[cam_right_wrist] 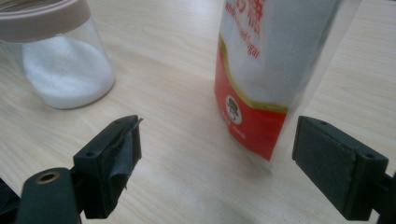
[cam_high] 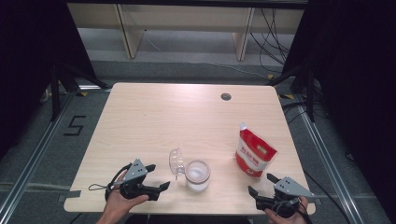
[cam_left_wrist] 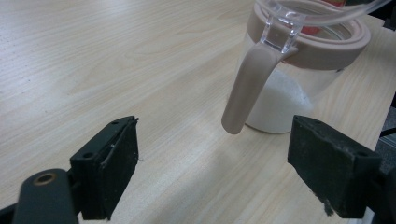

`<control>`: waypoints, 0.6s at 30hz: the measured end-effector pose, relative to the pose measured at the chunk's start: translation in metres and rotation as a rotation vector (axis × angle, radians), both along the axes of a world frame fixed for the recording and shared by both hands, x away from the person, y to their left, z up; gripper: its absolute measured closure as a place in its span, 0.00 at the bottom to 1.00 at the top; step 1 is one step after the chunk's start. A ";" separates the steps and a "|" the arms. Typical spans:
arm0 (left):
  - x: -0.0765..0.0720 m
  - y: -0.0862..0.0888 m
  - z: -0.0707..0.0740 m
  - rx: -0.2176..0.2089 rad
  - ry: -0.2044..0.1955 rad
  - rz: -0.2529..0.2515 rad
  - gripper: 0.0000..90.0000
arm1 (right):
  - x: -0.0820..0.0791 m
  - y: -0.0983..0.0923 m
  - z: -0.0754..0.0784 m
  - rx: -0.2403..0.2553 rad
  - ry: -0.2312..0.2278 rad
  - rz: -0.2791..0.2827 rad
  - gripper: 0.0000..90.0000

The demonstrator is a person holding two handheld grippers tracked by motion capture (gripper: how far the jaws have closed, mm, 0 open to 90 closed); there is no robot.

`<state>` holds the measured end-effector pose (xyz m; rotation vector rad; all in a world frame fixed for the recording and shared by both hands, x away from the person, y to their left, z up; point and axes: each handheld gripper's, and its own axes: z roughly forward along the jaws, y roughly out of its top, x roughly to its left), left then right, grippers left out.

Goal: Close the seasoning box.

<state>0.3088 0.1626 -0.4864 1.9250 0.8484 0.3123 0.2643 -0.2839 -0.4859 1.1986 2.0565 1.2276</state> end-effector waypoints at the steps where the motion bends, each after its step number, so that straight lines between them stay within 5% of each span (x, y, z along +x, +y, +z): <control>1: -0.001 0.000 0.001 -0.003 0.010 0.010 0.18 | 0.001 -0.001 0.000 -0.002 -0.004 0.001 0.19; 5: -0.003 0.002 0.005 -0.014 0.020 0.001 0.25 | 0.000 0.000 0.001 0.014 0.017 -0.023 0.19; 7: -0.004 0.002 0.008 -0.016 0.006 -0.006 0.35 | 0.004 -0.002 0.001 0.007 -0.008 0.018 0.20; 10: -0.005 0.003 0.013 -0.040 0.006 -0.025 0.50 | 0.003 -0.002 0.001 -0.018 -0.026 0.007 0.20; 13: -0.008 0.000 0.018 -0.060 0.000 -0.046 0.63 | 0.003 -0.001 0.002 -0.011 -0.006 0.021 0.23; 14: -0.009 0.000 0.020 -0.053 -0.010 -0.052 0.68 | 0.000 0.002 0.002 0.028 0.020 -0.006 0.25; 15: -0.010 0.000 0.021 -0.049 -0.018 -0.062 0.72 | 0.003 -0.001 0.002 0.001 -0.021 0.017 0.25; 18: -0.011 -0.002 0.024 -0.043 -0.035 -0.072 0.83 | 0.001 0.001 0.003 -0.001 -0.013 0.015 0.24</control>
